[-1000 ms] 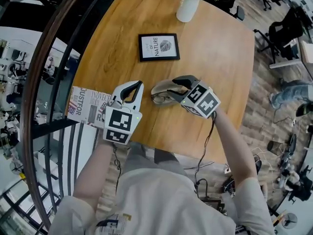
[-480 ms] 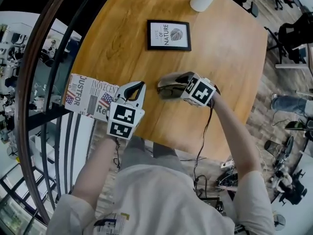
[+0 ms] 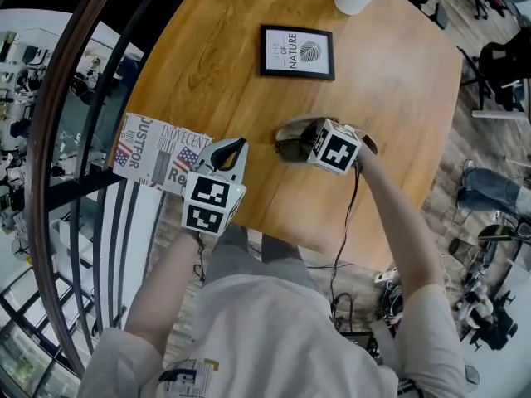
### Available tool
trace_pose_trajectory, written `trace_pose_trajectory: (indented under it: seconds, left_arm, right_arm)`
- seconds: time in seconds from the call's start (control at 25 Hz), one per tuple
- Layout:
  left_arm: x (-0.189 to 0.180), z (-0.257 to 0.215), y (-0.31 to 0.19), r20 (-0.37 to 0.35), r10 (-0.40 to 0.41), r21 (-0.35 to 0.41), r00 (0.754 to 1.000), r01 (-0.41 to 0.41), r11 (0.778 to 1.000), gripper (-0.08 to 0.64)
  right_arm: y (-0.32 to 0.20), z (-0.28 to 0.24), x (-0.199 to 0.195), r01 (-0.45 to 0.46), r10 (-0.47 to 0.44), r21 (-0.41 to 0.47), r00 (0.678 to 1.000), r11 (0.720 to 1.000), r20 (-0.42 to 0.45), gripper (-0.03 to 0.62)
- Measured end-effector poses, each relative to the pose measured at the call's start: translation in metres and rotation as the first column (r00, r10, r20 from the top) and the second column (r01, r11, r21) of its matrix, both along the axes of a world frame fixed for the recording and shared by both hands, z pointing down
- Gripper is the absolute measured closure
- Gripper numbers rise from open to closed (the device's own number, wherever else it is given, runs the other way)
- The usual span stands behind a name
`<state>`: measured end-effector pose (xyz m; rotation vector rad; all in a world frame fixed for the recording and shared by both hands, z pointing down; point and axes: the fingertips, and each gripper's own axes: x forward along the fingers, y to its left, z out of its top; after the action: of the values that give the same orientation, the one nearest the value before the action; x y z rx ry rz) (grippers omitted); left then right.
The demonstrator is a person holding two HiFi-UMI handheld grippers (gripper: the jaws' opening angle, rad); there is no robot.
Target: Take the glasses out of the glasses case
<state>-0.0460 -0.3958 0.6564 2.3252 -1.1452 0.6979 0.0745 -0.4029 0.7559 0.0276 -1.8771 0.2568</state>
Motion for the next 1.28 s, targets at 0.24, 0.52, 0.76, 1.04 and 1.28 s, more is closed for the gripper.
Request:
trace_pose_trajectory:
  seconds: [0.24, 0.52, 0.76, 1.04, 1.28]
  left_arm:
    - [-0.007, -0.013, 0.000, -0.001, -0.013, 0.044, 1.000, 0.013, 0.999, 0.545]
    - [-0.006, -0.075, -0.008, 0.003, 0.003, 0.154, 1.000, -0.004, 0.988, 0.545]
    - [-0.008, -0.151, -0.022, -0.009, 0.002, 0.292, 1.000, 0.000, 0.956, 0.545]
    - [-0.007, -0.265, -0.024, 0.026, 0.025, 0.490, 0.999, -0.035, 0.871, 0.545]
    - [-0.006, -0.347, -0.010, 0.033, 0.034, 0.618, 0.999, -0.047, 0.784, 0.543]
  right_arm:
    - [0.006, -0.038, 0.002, -0.006, 0.004, 0.061, 1.000, 0.998, 0.028, 0.553]
    - [0.003, -0.130, 0.012, -0.163, 0.137, 0.149, 0.976, 0.975, 0.172, 0.554]
    - [-0.017, -0.229, 0.031, -0.395, 0.291, 0.304, 0.897, 0.867, 0.333, 0.554]
    - [-0.013, -0.362, 0.054, -0.651, 0.371, 0.418, 0.730, 0.634, 0.574, 0.554]
    - [0.023, -0.471, 0.068, -0.766, 0.265, 0.451, 0.602, 0.458, 0.753, 0.554]
